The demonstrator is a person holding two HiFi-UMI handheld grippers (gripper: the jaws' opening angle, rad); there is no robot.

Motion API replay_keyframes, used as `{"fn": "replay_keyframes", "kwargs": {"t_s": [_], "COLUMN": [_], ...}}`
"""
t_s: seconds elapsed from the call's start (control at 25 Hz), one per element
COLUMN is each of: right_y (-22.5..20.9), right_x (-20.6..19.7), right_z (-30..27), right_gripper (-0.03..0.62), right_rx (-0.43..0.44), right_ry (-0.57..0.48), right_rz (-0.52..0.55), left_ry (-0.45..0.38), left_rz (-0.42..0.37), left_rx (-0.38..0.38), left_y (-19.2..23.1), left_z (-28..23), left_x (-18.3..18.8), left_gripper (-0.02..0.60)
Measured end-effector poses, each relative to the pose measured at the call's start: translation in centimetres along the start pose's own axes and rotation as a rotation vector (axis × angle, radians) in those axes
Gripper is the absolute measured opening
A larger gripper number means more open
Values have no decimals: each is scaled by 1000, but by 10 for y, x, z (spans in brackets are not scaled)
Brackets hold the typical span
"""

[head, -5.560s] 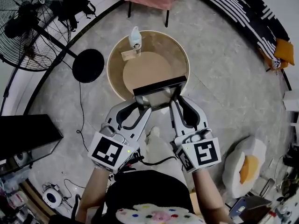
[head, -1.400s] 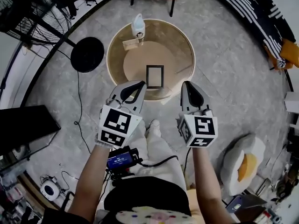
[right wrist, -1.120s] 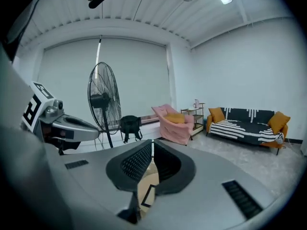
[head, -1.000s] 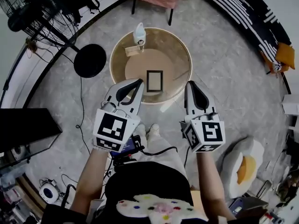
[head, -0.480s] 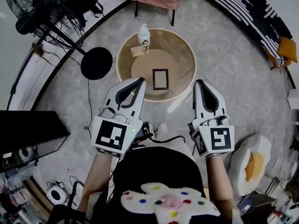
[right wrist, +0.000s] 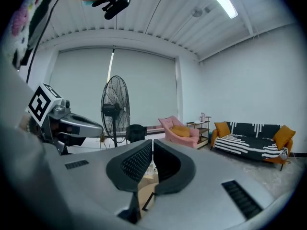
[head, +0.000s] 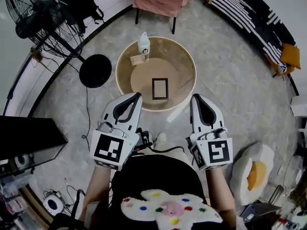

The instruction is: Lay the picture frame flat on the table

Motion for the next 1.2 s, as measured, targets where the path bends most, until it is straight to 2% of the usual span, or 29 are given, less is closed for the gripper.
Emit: {"fn": "replay_keyframes", "kwargs": {"t_s": [0.36,0.52,0.68,1.2], "right_y": [4,4,5,6], "right_x": [7,10,9,8], "right_z": [-2,-3,-3,4], "right_gripper": [37,36,35,35], "right_rx": [11,11,12,34], "right_ry": [-39,-36,-33,-29], "right_rz": [23,29,36,73], "left_ry": [4,-2,1,-23], "left_rz": [-1,21,-4,18], "left_rx": [-19,-21,-32,-48], "left_y": [-3,-4,-4,-11], "left_z": [-2,-3,-4,0], "left_x": [0,3,1,5], "left_gripper": [17,17,17,17]}}
Point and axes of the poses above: the fingertips, and each gripper's own axes: z backward along the fingers, y to its left, x out of its top, the point moved 7 cm from there along z, backward along the fingers, and after that the axes turned 13 degrees about z, right-handed, at the moved point
